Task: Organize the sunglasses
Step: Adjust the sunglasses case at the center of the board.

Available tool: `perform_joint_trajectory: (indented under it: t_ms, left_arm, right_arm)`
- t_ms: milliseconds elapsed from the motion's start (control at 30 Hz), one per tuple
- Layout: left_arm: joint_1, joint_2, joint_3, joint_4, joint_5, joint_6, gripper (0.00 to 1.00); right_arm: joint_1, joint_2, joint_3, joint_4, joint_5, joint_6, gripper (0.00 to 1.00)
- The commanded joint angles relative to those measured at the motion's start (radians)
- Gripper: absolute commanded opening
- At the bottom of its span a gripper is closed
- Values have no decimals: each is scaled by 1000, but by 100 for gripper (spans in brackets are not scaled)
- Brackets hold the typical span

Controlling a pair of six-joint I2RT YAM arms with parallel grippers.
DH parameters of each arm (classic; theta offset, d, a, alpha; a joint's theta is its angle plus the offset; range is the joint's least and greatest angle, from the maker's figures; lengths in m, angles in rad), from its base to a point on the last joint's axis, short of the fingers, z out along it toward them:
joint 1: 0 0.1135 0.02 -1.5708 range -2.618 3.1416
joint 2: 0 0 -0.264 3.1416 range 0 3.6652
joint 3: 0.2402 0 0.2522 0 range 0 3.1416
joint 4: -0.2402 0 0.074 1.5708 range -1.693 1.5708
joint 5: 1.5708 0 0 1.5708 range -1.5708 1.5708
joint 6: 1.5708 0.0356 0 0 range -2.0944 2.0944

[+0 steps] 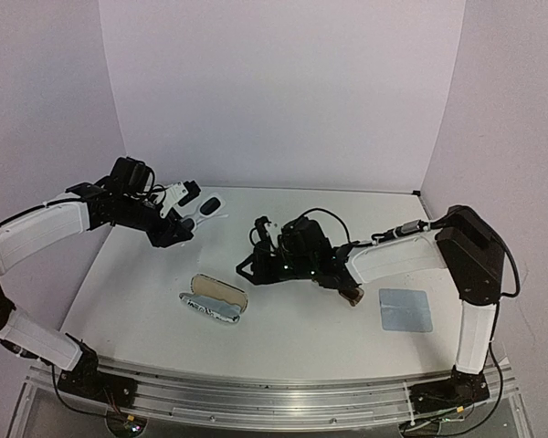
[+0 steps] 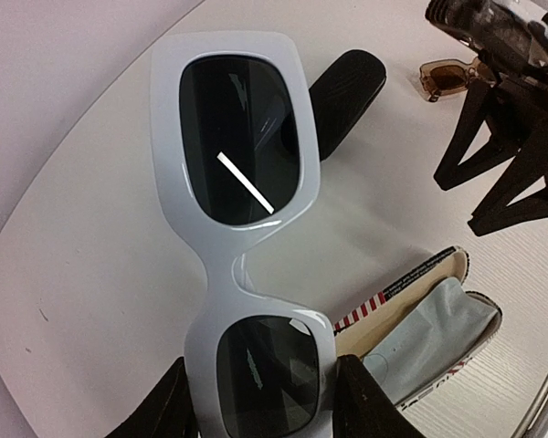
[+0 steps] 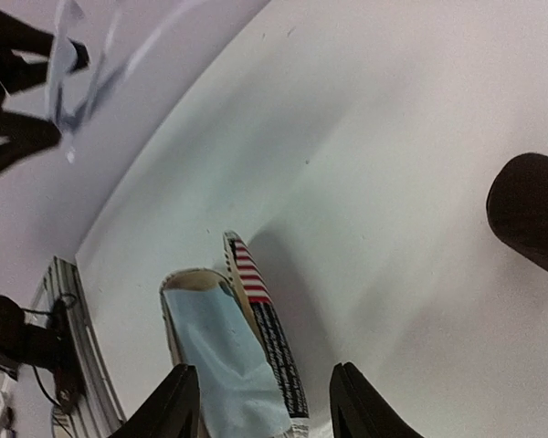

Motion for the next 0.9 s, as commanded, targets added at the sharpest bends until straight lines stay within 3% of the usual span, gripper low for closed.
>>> perform_joint_trajectory:
  t_ms: [0,100,300,600,867]
  left_arm:
    - [17,-83,-47,6,6,-23,0]
    - [17,-95,-71,15,22,-27,0]
    - [16,-87,-69,20,49,-29,0]
    - [17,-97,-68,-14,110,10,0]
    - [17,-87,-69,-181,323,278,0]
  right_arm:
    - [49,45,38,-88,-53,-132,53]
    - [51,65,15,-90,-64,-121,56]
    - [52,131,58,-90,-62,-152,43]
    - [51,134,56,-92,-4,-181,43]
    - [49,168,78,-92,-43,-213,41]
